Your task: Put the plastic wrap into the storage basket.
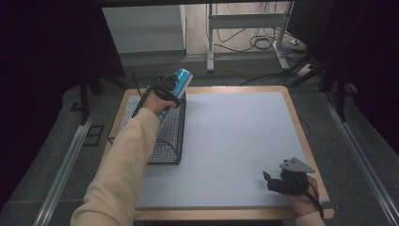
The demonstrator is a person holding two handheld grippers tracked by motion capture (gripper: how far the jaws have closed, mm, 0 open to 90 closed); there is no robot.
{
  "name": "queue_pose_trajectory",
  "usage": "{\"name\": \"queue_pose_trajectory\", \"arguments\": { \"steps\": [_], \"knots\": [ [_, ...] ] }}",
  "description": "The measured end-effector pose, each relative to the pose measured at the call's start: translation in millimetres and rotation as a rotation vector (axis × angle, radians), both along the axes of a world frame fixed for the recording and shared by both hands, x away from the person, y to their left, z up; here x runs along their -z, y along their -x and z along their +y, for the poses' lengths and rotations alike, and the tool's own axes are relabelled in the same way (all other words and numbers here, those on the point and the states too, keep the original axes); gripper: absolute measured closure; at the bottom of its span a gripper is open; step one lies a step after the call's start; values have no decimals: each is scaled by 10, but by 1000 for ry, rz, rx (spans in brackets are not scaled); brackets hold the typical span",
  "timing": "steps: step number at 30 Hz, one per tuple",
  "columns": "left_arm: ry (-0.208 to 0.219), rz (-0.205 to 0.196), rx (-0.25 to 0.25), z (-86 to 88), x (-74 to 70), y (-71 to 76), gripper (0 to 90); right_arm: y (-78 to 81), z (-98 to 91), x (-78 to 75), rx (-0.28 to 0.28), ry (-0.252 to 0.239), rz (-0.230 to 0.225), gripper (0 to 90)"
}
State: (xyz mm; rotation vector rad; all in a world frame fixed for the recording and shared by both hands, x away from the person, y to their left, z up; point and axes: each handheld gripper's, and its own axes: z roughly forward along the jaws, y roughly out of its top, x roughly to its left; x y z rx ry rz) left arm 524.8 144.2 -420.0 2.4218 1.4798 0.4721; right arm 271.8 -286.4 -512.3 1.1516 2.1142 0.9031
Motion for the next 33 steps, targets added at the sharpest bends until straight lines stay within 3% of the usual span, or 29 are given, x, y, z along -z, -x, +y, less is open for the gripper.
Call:
{"name": "queue_pose_trajectory", "arguments": {
  "steps": [1,7,10,15,19,26,30,33],
  "knots": [
    [-1,-1,-4,8,-34,19,190,3,-2,-4,0,-1,-1,123],
    [103,-26,6,37,-234,270,150,0,-19,-9,4,-5,-1,123],
    [145,-34,39,22,-325,433,144,3,-13,-15,5,-2,-5,123],
    [153,-68,99,-53,-435,741,144,19,16,-21,3,0,-8,123],
    [204,-90,164,-141,-496,1027,147,23,35,-18,-1,2,-5,123],
    [299,-113,259,-286,-508,1502,149,27,46,-31,-8,2,-11,123],
    [294,-148,304,-406,-441,1729,151,34,56,-37,-10,3,-12,123],
    [312,-159,350,-492,-383,1888,152,39,65,-42,-12,3,-13,123]
  ]
}}
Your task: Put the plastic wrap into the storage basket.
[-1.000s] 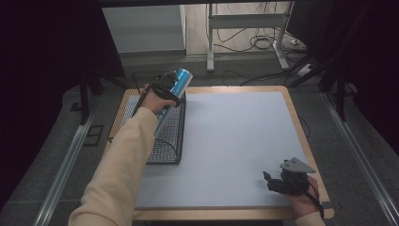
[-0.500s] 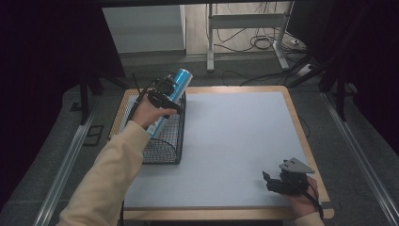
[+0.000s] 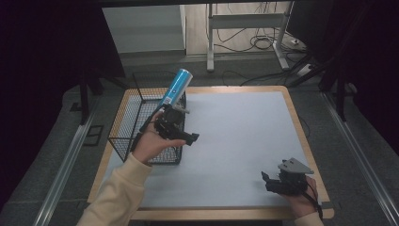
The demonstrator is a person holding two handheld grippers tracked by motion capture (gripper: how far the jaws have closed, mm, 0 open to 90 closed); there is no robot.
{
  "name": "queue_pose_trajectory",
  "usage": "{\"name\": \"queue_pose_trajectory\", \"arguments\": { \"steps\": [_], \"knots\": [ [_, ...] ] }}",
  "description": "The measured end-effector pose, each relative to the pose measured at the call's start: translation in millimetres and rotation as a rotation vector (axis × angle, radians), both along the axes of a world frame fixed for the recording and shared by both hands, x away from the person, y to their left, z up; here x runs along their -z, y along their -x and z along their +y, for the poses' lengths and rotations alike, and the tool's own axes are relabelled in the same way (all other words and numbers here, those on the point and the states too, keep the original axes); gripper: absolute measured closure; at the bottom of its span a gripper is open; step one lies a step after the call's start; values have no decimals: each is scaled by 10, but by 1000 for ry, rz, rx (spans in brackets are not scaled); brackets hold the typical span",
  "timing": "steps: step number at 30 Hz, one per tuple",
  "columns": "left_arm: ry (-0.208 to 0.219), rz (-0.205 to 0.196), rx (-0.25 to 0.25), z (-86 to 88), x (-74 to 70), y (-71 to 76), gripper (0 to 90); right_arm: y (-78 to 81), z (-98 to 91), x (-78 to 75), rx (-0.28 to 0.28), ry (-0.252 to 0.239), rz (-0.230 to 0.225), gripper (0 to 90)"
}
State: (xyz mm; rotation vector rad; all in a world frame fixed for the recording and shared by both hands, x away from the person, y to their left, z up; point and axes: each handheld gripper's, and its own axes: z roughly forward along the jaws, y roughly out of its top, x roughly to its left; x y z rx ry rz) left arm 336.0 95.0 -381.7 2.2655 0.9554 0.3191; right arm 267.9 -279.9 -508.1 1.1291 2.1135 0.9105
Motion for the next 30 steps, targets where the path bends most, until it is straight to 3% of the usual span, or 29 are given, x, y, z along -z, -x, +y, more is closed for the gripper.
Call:
{"name": "queue_pose_trajectory", "arguments": {
  "steps": [3,11,17,30],
  "knots": [
    [14,-33,23,-88,56,162,153,-4,3,6,-1,2,3,123],
    [40,-2,110,-247,299,434,156,-9,5,16,0,3,7,123],
    [24,40,126,-295,514,472,157,-6,8,16,-4,5,4,123],
    [47,36,120,-267,579,478,157,-3,23,5,-21,1,-8,123]
  ]
}}
